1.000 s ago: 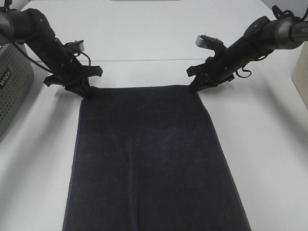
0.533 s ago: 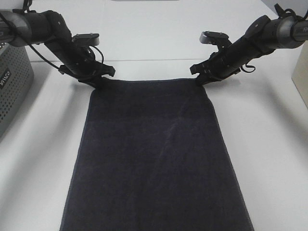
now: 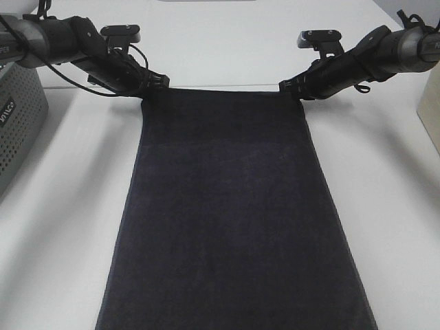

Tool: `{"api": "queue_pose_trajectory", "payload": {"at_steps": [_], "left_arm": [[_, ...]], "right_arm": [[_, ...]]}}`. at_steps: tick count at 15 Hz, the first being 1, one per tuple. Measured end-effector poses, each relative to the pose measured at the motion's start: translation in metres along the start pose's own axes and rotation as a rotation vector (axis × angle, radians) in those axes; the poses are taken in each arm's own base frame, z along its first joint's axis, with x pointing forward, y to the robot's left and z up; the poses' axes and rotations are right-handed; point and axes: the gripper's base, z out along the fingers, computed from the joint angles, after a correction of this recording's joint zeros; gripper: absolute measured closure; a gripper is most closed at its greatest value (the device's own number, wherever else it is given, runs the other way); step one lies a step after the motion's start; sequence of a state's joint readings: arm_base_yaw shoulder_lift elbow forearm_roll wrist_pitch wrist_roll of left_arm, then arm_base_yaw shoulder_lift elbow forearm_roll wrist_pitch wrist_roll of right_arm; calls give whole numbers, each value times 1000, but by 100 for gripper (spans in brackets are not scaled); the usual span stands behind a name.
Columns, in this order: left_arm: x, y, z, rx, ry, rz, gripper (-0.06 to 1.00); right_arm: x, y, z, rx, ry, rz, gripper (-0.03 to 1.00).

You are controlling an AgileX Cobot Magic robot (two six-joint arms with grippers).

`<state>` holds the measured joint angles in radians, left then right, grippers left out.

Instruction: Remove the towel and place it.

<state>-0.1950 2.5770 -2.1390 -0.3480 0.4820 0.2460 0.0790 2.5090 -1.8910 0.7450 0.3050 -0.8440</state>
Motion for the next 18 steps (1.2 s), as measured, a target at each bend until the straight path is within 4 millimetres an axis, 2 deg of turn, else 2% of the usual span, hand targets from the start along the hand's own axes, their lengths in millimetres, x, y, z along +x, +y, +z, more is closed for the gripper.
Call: {"api": "queue_pose_trajectory", "payload": {"at_steps": [3, 5, 7, 10, 13, 16, 18], "left_arm": [[-4, -7, 5, -22, -85, 36, 94], [0, -11, 14, -31, -127, 42, 94], [7, -11, 24, -35, -135, 14, 94], [8, -8, 32, -47, -202, -46, 94], [10, -14, 42, -44, -248, -47, 94], [21, -23, 54, -36, -237, -19, 94], [22, -26, 56, -39, -252, 11, 94]], "right_arm": [[-6, 0, 0, 5, -65, 5, 96], [-11, -2, -1, 26, -123, -4, 96], [-14, -5, -1, 54, -161, -42, 96], [-11, -7, 3, 67, -170, -76, 96], [1, -11, 20, 85, -157, -97, 96], [-7, -11, 31, 45, -199, -84, 96], [-7, -12, 35, 44, -207, -75, 96]]}}
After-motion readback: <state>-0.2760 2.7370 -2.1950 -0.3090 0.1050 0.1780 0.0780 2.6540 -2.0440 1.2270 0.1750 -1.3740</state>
